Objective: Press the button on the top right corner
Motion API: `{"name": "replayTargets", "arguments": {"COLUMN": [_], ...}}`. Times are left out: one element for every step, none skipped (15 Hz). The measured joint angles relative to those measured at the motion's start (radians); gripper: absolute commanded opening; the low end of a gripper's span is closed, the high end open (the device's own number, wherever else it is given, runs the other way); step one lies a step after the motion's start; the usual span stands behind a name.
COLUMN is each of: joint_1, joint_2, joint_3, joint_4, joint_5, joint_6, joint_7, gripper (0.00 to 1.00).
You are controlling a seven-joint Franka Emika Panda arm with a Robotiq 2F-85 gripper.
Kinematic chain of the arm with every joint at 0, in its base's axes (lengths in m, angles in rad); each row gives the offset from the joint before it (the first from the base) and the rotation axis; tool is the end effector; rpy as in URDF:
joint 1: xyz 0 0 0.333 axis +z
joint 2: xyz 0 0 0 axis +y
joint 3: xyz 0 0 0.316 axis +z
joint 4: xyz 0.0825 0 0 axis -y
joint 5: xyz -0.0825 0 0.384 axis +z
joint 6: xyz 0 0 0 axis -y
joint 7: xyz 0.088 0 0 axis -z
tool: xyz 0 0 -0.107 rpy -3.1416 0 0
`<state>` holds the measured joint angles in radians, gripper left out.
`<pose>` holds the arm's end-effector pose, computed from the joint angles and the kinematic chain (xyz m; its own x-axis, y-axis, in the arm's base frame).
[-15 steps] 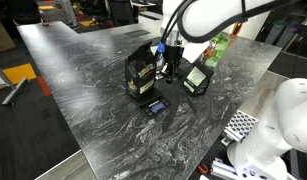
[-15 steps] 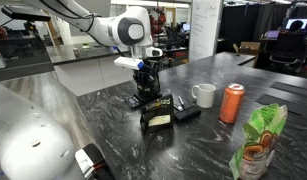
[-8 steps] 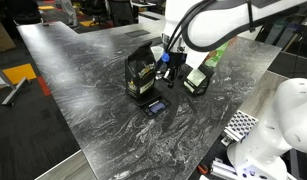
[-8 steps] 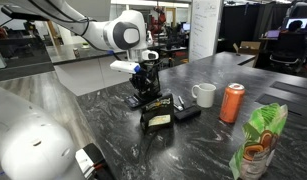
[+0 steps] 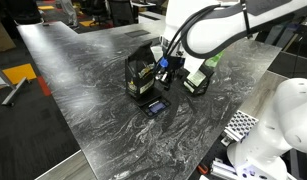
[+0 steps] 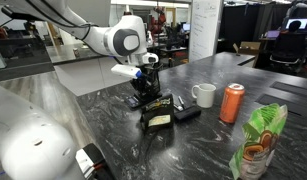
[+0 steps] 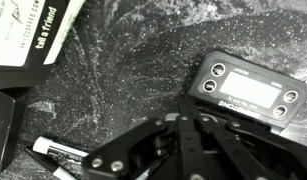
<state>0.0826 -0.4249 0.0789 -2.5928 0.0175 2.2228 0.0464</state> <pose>0.3974 0.0648 0.4047 0.9936 0.0989 0.0547 0.0981 -0.9951 0.0155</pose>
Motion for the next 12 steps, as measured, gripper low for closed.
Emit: {"name": "replayTargets", "arguments": {"joint_1": [0.005, 0.011, 0.017, 0.025, 0.03, 0.036, 0.041, 0.045, 0.048, 0.05, 0.05, 0.05], "joint_2": [0.008, 0.018, 0.027, 0.037, 0.047, 0.057, 0.066, 0.075, 0.083, 0.09, 0.09, 0.091], "joint_3": [0.0, 0.0, 0.001, 0.001, 0.001, 0.001, 0.002, 0.002, 0.002, 0.002, 0.001, 0.001], "joint_4": [-0.001, -0.002, -0.003, -0.005, -0.006, -0.006, -0.006, -0.006, -0.006, -0.006, -0.005, -0.005], "joint_5": [0.008, 0.015, 0.024, 0.032, 0.04, 0.048, 0.053, 0.058, 0.062, 0.066, 0.068, 0.071], "joint_6": [0.004, 0.008, 0.012, 0.017, 0.021, 0.027, 0.033, 0.038, 0.043, 0.049, 0.051, 0.053], "joint_7": [0.0, 0.0, 0.0, 0.0, 0.0, 0.0, 0.0, 0.0, 0.0, 0.0, 0.0, 0.0], "gripper": [0.0, 0.0, 0.0, 0.0, 0.0, 0.0, 0.0, 0.0, 0.0, 0.0, 0.0, 0.0]}}
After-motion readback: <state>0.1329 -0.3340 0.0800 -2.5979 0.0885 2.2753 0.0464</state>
